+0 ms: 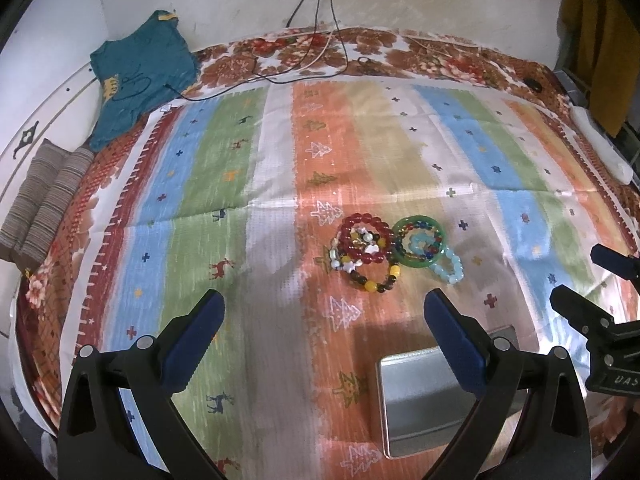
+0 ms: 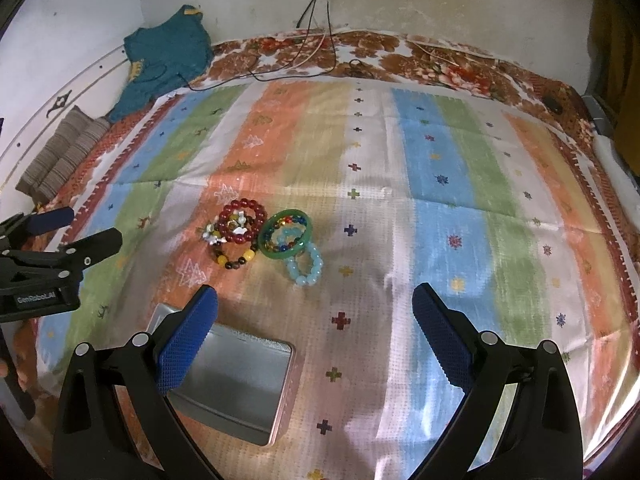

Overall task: Organize jewelry
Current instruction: 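Lower the left tool over the red bead bracelet while the right tool lowers over the green bangle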

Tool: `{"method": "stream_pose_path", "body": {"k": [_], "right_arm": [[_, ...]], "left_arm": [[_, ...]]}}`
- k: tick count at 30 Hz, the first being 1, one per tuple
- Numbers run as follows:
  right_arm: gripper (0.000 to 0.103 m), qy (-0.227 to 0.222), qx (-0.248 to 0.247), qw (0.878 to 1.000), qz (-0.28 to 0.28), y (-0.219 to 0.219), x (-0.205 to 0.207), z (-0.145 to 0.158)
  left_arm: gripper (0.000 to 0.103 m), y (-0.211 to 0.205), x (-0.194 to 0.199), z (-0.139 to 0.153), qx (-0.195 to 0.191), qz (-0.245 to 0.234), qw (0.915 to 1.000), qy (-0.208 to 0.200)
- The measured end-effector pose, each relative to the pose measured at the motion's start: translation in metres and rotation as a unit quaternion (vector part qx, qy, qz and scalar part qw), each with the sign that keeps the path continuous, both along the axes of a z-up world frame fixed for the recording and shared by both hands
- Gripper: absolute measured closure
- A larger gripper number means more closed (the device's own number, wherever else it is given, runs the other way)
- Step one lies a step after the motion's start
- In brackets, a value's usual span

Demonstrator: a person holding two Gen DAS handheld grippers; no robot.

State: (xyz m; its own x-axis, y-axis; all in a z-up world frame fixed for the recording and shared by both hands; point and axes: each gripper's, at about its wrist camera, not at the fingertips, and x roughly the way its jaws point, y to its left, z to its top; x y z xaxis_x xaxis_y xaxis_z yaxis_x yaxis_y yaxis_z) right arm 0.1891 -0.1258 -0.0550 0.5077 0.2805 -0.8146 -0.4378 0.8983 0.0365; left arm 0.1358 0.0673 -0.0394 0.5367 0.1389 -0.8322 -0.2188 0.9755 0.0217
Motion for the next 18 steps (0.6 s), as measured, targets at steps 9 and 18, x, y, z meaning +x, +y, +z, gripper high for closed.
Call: {"method": "stream_pose_path", "body": {"k": [9, 18], "right_arm": [[0.005, 0.009, -0.014, 1.000, 0.003, 0.010, 0.014, -0.008], [0.005, 0.024, -0.014, 1.000, 0.002, 0.018, 0.032, -0.017]], "left_arm": [[0.006, 0.001, 0.019, -0.005, 0.009, 0.000, 0.9999, 0.010], [0.008, 0.004, 0.037, -0.013, 0.012, -0.001, 0.9997, 0.023]]}}
